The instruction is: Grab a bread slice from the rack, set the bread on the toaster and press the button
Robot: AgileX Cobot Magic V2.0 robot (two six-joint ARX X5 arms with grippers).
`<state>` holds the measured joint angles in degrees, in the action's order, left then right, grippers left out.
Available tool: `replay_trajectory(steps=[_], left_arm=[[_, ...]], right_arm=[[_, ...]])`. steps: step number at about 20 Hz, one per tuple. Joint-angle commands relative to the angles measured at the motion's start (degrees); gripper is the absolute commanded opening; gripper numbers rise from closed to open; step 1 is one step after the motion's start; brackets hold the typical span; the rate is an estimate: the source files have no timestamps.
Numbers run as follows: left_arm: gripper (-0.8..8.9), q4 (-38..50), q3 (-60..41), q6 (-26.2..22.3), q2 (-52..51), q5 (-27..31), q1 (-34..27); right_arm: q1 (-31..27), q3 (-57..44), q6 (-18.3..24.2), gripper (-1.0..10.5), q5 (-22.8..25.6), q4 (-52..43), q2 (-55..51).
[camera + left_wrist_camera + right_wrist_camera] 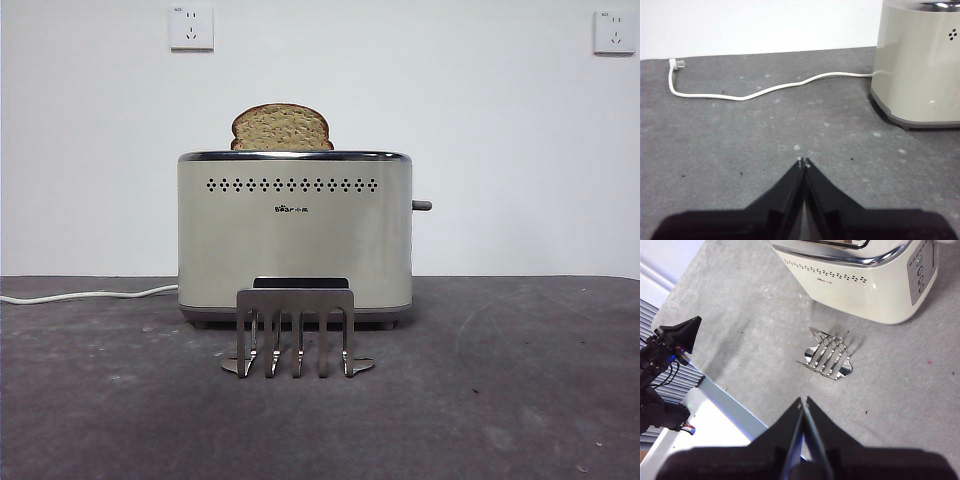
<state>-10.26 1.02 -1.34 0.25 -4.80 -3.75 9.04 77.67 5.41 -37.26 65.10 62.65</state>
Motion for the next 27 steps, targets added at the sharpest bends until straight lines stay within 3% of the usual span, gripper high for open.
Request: replay_trajectory(steps=[1, 13, 16, 17, 20, 22, 25, 27], left_arm=[[-0.03, 0.07, -0.83, 1.36, -0.13, 0.24, -0.13], [-0.03, 0.07, -0.83, 1.33, -0.13, 0.24, -0.13], [-0.03, 0.09, -0.83, 1.36, -0.13, 0.24, -0.13], [-0.03, 0.09, -0.83, 1.36, -0.13, 0.24, -0.13], [-0.04, 0.09, -0.83, 1.36, -0.13, 0.26, -0.13], [-0.03, 0.09, -0.83, 1.36, -0.13, 0.24, -0.13], [-0.03, 0.11, -0.83, 1.36, -0.13, 0.24, -0.13], [-0.03, 0.11, -0.83, 1.36, -0.13, 0.24, -0.13]], right_arm=[[-0.02, -0.46, 0.48, 0.0, 0.15, -0.15, -0.09], [-0.22, -0.46, 0.70, 0.0, 0.42, -0.20, -0.15], [-2.62, -0.52, 4.15, 0.0, 11.21, -0.98, -5.60], [-3.06, -0.98, 3.85, 0.0, 13.64, -3.13, -8.41], [-5.05, -6.36, 1.66, 0.0, 13.73, -16.35, -18.18], [-6.88, -13.62, 1.44, 0.0, 16.22, -24.24, -24.83], [-7.87, -28.74, -2.38, 0.0, 22.64, -36.44, -34.10], [-7.85, -37.03, -3.48, 0.0, 22.80, -42.47, -38.82]])
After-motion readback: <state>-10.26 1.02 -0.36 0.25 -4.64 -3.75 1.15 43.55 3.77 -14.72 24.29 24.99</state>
